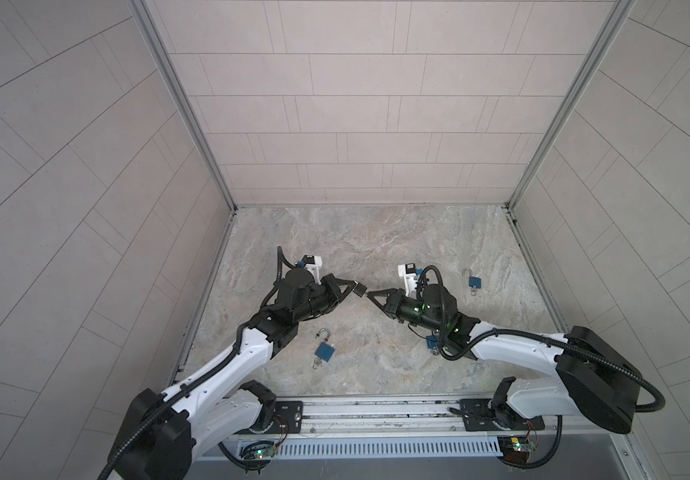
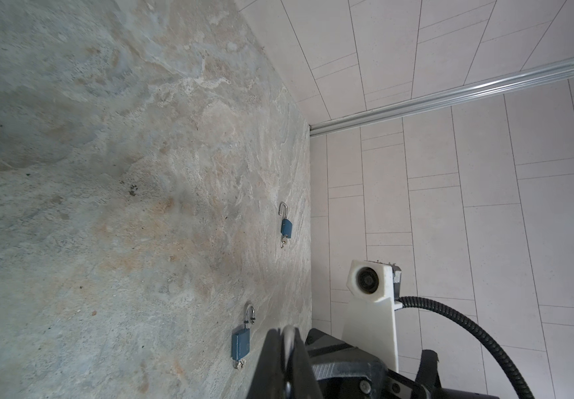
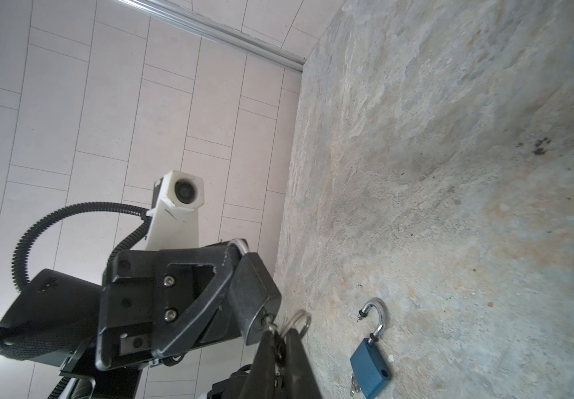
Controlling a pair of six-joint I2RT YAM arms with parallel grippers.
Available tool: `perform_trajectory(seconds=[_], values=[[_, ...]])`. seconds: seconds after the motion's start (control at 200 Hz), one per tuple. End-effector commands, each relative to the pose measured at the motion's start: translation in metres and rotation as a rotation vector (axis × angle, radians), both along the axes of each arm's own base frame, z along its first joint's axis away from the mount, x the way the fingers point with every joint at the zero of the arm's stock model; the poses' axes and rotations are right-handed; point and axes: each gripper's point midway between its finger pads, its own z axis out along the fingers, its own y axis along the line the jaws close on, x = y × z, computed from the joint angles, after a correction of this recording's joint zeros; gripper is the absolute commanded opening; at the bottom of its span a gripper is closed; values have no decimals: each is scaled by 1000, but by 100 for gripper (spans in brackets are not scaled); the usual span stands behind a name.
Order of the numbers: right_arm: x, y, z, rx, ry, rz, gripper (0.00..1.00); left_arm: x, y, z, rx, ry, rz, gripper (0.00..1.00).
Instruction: Lock with the key
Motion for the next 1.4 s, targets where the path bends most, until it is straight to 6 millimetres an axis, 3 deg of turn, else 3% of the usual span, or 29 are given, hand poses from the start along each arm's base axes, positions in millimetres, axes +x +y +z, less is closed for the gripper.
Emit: perform_trajectory(seconds=[0.0, 0.215, 0.355, 0.856, 1.141, 1.396], values=[[-2, 4, 8, 30, -19, 18, 1, 1, -6, 16, -54, -53, -17, 0], [0, 5, 15, 42, -36, 21, 0, 2, -10, 13, -99, -56, -19, 0], [4, 2, 13, 39, -29, 3, 0, 6, -8, 27, -181, -107, 9, 0], [13, -3, 1, 29, -23, -6, 0, 22, 38, 40, -238, -208, 272, 0], [14, -1, -1, -11, -30, 10, 0, 22, 32, 43, -232, -216, 239, 0], [17, -26, -1, -89, -20, -22, 0, 21, 27, 37, -156, -185, 172, 0]])
